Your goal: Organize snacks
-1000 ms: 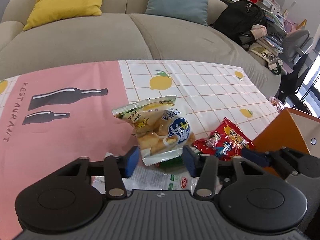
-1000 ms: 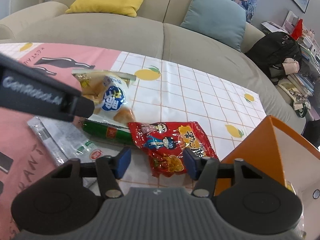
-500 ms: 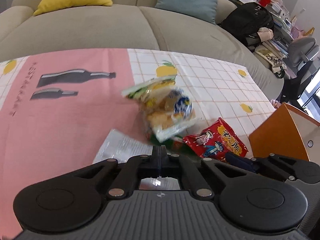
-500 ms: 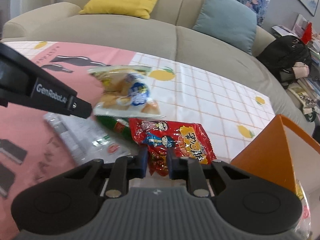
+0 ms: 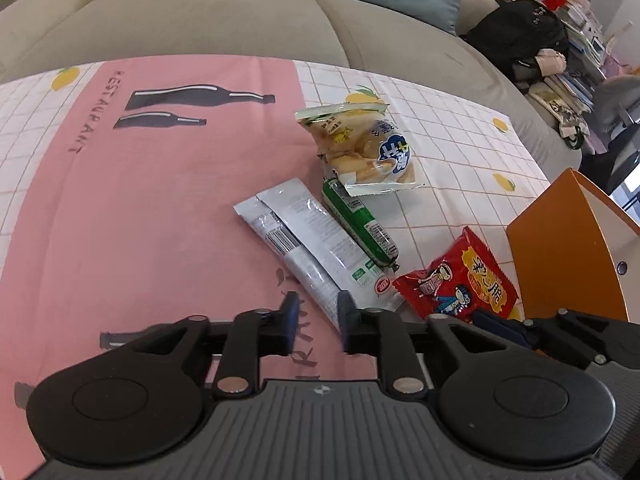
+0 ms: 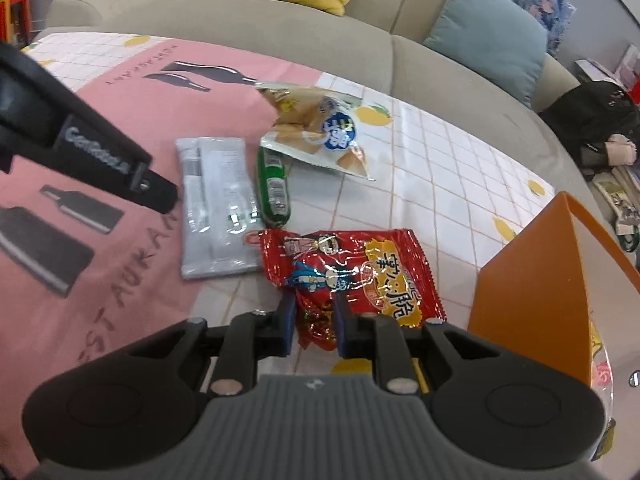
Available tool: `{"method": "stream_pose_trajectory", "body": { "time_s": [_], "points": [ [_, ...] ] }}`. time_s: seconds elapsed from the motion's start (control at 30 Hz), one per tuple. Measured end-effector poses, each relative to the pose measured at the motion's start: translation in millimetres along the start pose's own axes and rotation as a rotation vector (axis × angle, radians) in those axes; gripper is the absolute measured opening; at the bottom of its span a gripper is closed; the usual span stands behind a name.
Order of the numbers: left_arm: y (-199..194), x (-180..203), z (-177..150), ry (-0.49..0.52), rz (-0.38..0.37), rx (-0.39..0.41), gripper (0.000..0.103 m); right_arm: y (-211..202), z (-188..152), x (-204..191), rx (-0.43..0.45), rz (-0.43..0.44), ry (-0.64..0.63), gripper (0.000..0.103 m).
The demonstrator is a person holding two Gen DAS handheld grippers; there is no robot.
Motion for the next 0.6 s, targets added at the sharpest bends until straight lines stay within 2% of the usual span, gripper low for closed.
{"method": "stream_pose_trajectory", "body": {
  "time_s": [0.03,0.07,0.13,0.17,0.2,0.43,0.53,0.6],
  "points": [
    [0.8,0.8,0.3,0.000,0.005,-0.003,0.026,-2.2,0.6,1.6,0.005,-0.001,-0.002,0.019],
    [1.7,1.4,1.3,0.000,0.013,-0.005,0.033,-4.1,2.3,4.7,0.018,-0.003,0.000,0.020],
    [5.0,3.7,4.5,-0.006,0.019,-0.008,0.047,-8.2,8.6,9.8,0.042,0.000,0.022,0.028],
    [6.5,4.6,5.2,-0.013,0.018,-0.007,0.059,-9.0,11.6,12.4,0.051,0.001,0.034,0.039],
    [9.1,5.6,7.0,-0.024,0.020,-0.005,0.068,-8.9,14.6,15.6,0.058,-0.002,0.042,0.042],
    [38.2,7.7,17.5,-0.123,0.058,-0.039,0.076,14.2,20.5,31.1,0.025,-0.034,0.070,0.043],
    [48.0,12.1,17.7,-0.125,0.079,-0.052,0.081,20.7,20.5,38.2,0.017,-0.053,0.088,0.050],
    [52.3,15.7,18.4,-0.109,0.093,-0.050,0.087,23.3,19.8,42.4,0.015,-0.049,0.113,0.060]
  ]
}}
Point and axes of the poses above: each gripper's, at about its wrist camera, not at the fingertips, and y roughly the way its jaws point, x to its right, z to its top, the point moved 9 cm from there along y, roughly the way its jaws point, and after that the axes turned 3 degrees about y, right-handed, at the moved point
